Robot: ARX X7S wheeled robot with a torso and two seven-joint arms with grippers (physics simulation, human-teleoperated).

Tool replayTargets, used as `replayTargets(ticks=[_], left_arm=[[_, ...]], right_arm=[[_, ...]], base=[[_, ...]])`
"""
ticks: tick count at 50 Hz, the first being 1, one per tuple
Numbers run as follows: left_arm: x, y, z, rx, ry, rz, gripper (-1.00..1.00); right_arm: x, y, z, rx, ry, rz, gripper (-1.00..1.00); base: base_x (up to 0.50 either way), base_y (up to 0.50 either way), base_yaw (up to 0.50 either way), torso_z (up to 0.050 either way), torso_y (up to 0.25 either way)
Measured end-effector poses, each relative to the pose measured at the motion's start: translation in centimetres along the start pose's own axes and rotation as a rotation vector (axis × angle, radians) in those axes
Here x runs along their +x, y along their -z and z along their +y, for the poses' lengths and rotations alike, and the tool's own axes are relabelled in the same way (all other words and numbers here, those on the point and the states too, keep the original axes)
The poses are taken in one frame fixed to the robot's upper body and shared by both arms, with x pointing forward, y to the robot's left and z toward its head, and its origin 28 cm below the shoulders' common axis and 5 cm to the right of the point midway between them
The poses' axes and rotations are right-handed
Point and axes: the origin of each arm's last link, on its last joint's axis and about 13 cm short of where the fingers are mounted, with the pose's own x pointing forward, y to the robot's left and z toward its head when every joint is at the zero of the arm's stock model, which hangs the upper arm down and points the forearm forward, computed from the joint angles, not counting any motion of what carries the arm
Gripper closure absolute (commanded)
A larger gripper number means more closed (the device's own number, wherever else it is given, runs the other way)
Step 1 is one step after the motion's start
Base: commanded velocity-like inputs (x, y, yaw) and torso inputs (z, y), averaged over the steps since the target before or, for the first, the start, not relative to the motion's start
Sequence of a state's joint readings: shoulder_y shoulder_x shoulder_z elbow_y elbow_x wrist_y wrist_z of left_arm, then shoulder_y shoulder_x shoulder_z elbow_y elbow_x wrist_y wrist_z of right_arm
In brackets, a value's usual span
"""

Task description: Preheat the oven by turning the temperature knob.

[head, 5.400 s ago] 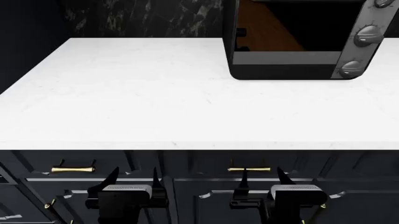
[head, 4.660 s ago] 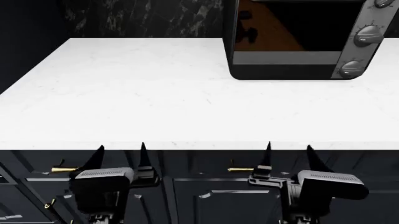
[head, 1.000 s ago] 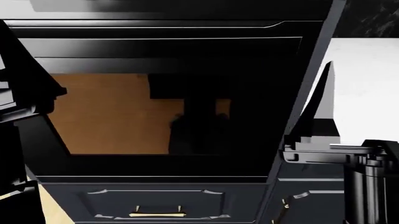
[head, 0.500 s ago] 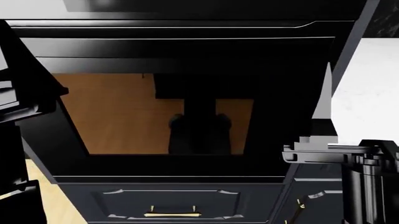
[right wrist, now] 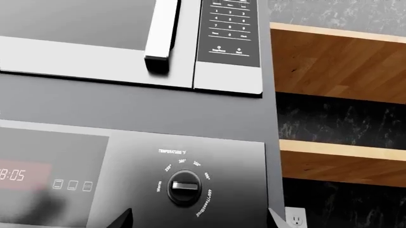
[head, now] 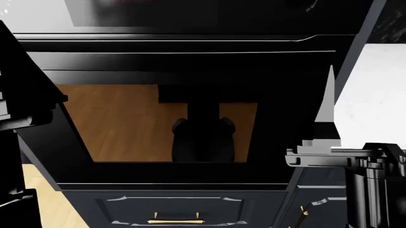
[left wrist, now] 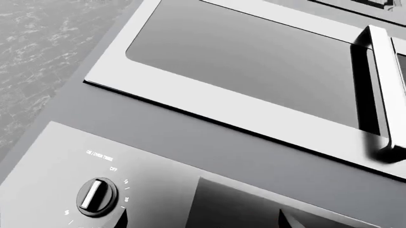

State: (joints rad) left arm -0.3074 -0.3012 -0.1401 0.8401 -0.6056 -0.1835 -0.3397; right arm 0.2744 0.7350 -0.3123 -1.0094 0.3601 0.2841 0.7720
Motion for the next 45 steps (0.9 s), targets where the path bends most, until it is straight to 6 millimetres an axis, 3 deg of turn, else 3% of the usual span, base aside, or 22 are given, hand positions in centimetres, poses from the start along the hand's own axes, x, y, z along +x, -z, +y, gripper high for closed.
replayTargets(ticks=[28, 45], left_arm=[[0.06, -0.22, 0.05, -0.018, 0.007, 0.005, -1.00], [-0.05, -0.40, -0.11, -0.013, 0.010, 0.013, -1.00]], right_arm=[[0.02, 0.06, 0.07, -0.010, 0.000, 0.008, -1.00], [-0.10, 0.04, 0.11, -0.008, -0.008, -0.001, -1.00]], base=[[0.00, 0.00, 0.00, 0.050, 0.000], [0.30, 0.00, 0.00, 0.017, 0.000]])
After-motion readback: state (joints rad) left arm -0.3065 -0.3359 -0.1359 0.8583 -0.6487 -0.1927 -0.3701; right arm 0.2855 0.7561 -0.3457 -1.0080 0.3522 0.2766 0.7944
